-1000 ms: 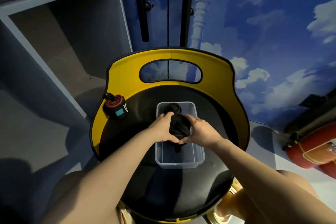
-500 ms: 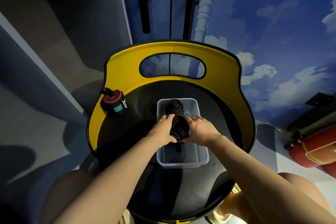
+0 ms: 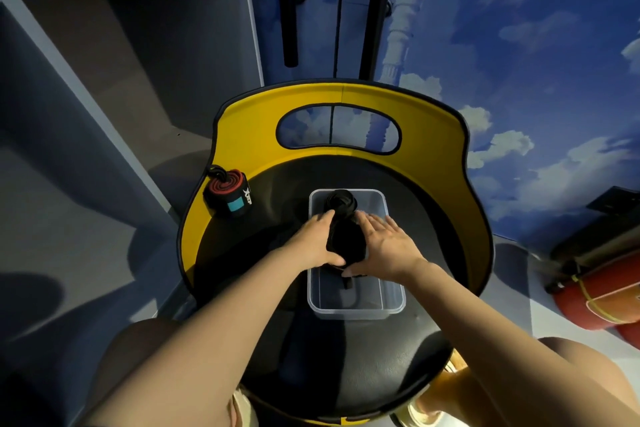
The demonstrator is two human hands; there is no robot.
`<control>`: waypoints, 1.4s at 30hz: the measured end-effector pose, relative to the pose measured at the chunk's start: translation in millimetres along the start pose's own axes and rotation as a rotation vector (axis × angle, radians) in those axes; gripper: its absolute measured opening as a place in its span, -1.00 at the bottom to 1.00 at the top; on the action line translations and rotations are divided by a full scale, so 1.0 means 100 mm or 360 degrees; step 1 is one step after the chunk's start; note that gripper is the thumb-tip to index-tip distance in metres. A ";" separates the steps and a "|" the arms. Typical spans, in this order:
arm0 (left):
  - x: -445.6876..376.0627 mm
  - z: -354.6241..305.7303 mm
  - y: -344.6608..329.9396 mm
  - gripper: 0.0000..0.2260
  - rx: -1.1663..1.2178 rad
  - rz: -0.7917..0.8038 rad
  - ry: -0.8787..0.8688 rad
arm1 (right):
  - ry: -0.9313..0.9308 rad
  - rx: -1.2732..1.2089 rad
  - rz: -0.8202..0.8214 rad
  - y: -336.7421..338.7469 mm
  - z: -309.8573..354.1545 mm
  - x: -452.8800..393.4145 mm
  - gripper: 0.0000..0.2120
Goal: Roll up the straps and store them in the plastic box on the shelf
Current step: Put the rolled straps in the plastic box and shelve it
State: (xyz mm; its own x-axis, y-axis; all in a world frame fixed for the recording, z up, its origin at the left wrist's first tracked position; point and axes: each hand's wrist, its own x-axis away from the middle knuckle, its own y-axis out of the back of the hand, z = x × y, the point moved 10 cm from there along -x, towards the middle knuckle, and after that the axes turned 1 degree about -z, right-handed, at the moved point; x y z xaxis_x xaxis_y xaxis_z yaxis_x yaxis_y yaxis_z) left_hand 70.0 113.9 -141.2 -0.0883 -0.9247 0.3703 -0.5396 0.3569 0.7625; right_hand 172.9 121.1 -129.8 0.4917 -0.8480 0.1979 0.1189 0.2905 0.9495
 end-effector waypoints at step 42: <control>-0.03 2.16 1.06 -0.21 0.0505 -0.0669 0.0782 | 0.0326 -0.0687 0.0137 -0.35 1.68 -2.10 -0.21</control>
State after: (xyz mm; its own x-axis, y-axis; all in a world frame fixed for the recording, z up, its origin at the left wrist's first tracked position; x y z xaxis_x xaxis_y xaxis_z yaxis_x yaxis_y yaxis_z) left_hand -167.7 125.7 -175.8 0.5271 -0.7822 0.3321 -0.6690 -0.1410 0.7297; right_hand -80.1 214.5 -164.1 0.6700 -0.7207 0.1782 0.3961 0.5500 0.7352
